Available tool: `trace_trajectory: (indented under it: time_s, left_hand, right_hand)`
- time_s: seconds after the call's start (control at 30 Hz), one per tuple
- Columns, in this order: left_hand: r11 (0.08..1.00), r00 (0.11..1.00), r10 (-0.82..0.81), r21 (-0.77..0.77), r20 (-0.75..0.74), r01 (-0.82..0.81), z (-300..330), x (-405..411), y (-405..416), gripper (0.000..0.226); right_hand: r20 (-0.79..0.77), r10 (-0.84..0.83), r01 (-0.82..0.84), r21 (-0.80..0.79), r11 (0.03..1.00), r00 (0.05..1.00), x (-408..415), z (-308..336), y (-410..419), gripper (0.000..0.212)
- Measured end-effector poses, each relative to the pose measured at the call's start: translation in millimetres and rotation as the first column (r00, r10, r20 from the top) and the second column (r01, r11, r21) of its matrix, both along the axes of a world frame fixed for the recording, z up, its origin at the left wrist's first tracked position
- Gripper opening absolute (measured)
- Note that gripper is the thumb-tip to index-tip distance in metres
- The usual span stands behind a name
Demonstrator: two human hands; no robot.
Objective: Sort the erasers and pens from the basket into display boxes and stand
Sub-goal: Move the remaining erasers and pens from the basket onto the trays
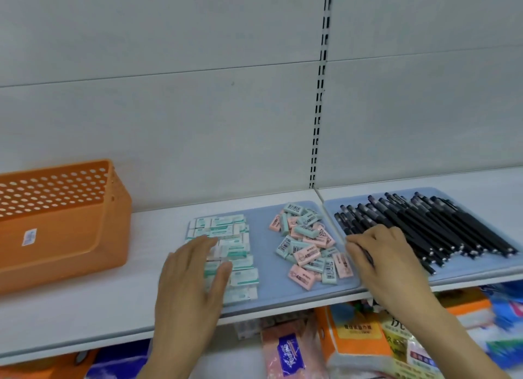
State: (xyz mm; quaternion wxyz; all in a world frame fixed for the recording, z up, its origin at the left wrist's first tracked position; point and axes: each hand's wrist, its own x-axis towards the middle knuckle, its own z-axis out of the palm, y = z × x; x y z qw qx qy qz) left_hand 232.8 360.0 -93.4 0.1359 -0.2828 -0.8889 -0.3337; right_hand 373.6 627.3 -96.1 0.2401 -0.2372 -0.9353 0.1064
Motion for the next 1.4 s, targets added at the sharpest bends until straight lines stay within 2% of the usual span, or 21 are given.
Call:
trace_trajectory:
  time_s: [0.13, 0.23, 0.37, 0.47, 0.63, 0.7, 0.73, 0.8, 0.87, 0.9, 0.93, 1.0, 1.07, 1.27, 1.4]
  left_hand:
    - [0.990, 0.938, 0.044, 0.113, 0.343, -0.088, 8.7, -10.0, -19.7, 0.066]
    - [0.998, 0.885, 0.009, 0.050, 0.466, -0.037, 6.7, -19.0, -18.3, 0.079]
    - [1.000, 0.848, -0.019, 0.026, 0.529, 0.006, -1.4, -21.5, -15.0, 0.099]
    - [0.999, 0.831, -0.035, 0.049, 0.555, 0.009, -2.5, -27.4, -17.1, 0.093]
    - [0.998, 0.824, -0.052, 0.050, 0.565, 0.028, 11.0, -21.0, -23.0, 0.075]
    - [0.993, 0.806, -0.092, 0.111, 0.584, 0.033, 19.4, -20.6, -22.4, 0.053]
    - [0.990, 0.778, -0.083, 0.143, 0.623, -0.009, 22.8, -24.9, -19.9, 0.036]
    - [0.962, 0.691, -0.080, 0.237, 0.718, -0.135, 34.1, -33.5, -18.6, 0.032]
    - [0.908, 0.536, -0.167, 0.341, 0.827, -0.244, 45.6, -39.4, -25.7, 0.028]
    - [0.882, 0.463, -0.225, 0.381, 0.857, -0.278, 50.1, -44.4, -31.5, 0.033]
    - [0.860, 0.387, -0.274, 0.404, 0.880, -0.311, 54.5, -50.1, -37.5, 0.050]
    - [0.839, 0.254, -0.305, 0.385, 0.918, -0.384, 59.6, -61.2, -44.2, 0.070]
    - [0.833, 0.202, -0.294, 0.354, 0.934, -0.426, 63.9, -67.4, -43.3, 0.071]
    - [0.893, 0.184, -0.187, 0.245, 0.965, -0.377, 64.7, -75.9, -36.6, 0.066]
    - [0.953, 0.250, -0.082, 0.149, 0.965, -0.262, 64.6, -76.3, -33.5, 0.055]
  right_hand:
    - [-0.005, 0.143, -0.134, -0.381, 0.915, 0.990, -13.6, 5.2, -25.2, 0.067]
    - [0.026, 0.220, -0.181, -0.479, 0.859, 0.975, -31.7, 4.9, -39.7, 0.074]
    - [0.068, 0.212, -0.154, -0.480, 0.863, 0.975, -36.8, 3.3, -42.6, 0.078]
    - [0.025, 0.213, -0.165, -0.552, 0.817, 0.977, -35.2, 10.2, -42.3, 0.075]
    - [-0.051, 0.182, -0.168, -0.672, 0.722, 0.982, -33.4, 22.4, -46.4, 0.053]
    - [-0.069, 0.123, -0.134, -0.739, 0.661, 0.990, -31.5, 25.7, -43.6, 0.064]
    - [-0.054, 0.060, -0.080, -0.776, 0.625, 0.997, -32.5, 28.6, -39.7, 0.070]
    - [0.008, -0.065, 0.040, -0.860, 0.508, 0.998, -36.7, 38.4, -29.9, 0.072]
    - [0.048, -0.087, 0.079, -0.917, 0.391, 0.995, -40.3, 51.6, -23.4, 0.077]
    - [0.053, -0.075, 0.076, -0.932, 0.353, 0.996, -40.7, 57.1, -21.7, 0.079]
    - [0.050, -0.061, 0.068, -0.940, 0.334, 0.997, -41.3, 62.4, -21.3, 0.080]
    - [0.050, -0.056, 0.066, -0.941, 0.330, 0.997, -41.3, 65.9, -21.4, 0.079]
    - [0.052, -0.074, 0.074, -0.942, 0.329, 0.996, -42.6, 66.4, -23.7, 0.077]
    - [0.069, -0.148, 0.111, -0.948, 0.299, 0.987, -43.1, 65.1, -24.4, 0.063]
    - [0.127, -0.164, 0.174, -0.930, 0.323, 0.978, -45.7, 70.0, -27.1, 0.034]
